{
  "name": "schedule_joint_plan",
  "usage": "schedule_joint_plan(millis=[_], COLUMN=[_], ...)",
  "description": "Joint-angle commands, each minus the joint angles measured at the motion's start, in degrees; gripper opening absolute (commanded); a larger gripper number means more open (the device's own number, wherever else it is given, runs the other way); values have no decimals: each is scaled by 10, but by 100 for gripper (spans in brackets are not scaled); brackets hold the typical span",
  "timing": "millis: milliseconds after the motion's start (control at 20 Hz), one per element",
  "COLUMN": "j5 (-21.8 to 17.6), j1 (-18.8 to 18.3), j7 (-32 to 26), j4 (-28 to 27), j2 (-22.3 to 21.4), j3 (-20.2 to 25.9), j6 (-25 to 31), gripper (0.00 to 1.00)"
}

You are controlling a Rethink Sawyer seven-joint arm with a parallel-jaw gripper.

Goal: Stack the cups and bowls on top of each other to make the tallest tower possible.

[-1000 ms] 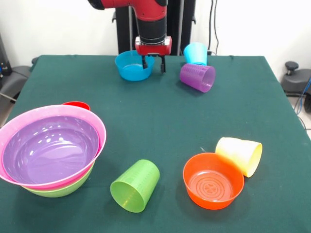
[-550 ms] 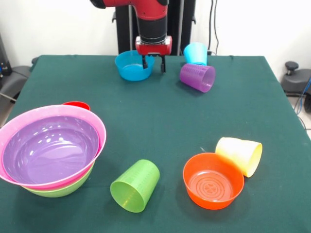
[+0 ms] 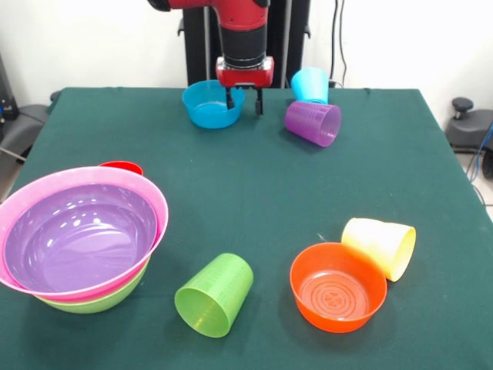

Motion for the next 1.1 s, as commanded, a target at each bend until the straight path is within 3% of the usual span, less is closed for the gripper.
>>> schedule_joint_plan(millis=[50,500,1100], j5=[1,43,30], j1=[17,-2,1], j7=[36,17,24], j4=[-81,1,-9], j2=[15,-124,-113], j3=[42,91,87], j6=[-23,100,88], gripper=[100,100,100])
